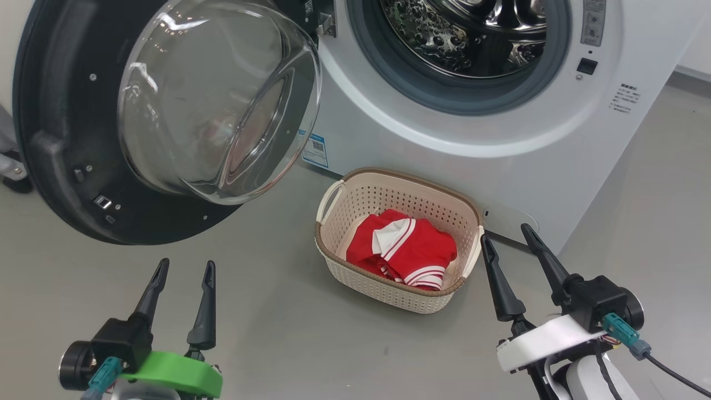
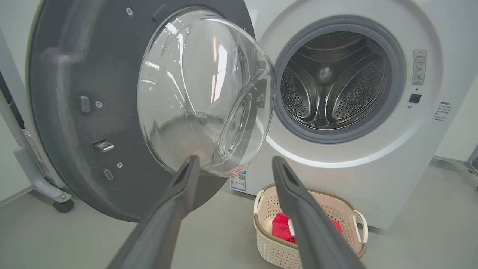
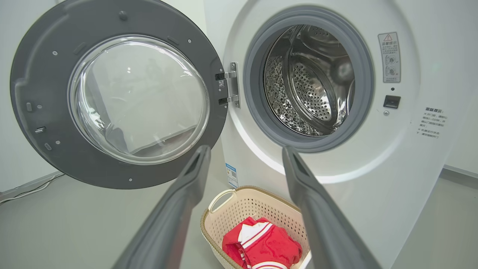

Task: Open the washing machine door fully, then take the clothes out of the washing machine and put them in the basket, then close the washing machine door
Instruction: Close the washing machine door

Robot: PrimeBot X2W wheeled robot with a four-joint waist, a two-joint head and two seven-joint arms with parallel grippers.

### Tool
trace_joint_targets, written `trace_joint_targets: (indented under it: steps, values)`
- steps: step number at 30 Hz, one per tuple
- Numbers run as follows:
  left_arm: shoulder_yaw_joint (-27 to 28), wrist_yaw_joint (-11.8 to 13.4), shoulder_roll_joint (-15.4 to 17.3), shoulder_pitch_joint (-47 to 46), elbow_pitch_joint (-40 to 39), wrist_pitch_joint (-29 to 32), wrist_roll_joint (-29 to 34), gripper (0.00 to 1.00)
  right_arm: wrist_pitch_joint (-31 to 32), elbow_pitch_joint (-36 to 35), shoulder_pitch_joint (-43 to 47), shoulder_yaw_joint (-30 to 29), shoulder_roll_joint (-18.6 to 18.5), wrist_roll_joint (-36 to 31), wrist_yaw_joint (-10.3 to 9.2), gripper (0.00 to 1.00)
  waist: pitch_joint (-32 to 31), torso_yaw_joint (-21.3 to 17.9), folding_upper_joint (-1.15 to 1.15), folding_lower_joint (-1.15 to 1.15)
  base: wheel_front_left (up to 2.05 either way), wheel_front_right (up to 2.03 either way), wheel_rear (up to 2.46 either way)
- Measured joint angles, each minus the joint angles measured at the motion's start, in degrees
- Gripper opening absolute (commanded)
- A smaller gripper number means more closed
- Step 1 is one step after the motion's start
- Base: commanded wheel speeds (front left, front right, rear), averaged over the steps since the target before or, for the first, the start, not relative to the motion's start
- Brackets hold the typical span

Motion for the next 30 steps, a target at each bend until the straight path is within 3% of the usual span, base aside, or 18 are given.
trace_joint_targets:
  steps: [9,30]
  values:
    - [1.1,0.4,0.0,0.3,-1.0,0.0,0.0,1.0,0.0,0.1,0.0,1.3,0.0,0.1,0.02,1.0,-0.7,3.2,0.0,0.0,0.0,0.0,0.0]
    - [2.3,1.0,0.0,0.7,-2.8,0.0,-0.1,1.0,0.0,1.3,-0.7,2.8,0.0,0.4,0.45,1.0,-0.4,3.6,0.0,0.0,0.0,0.0,0.0]
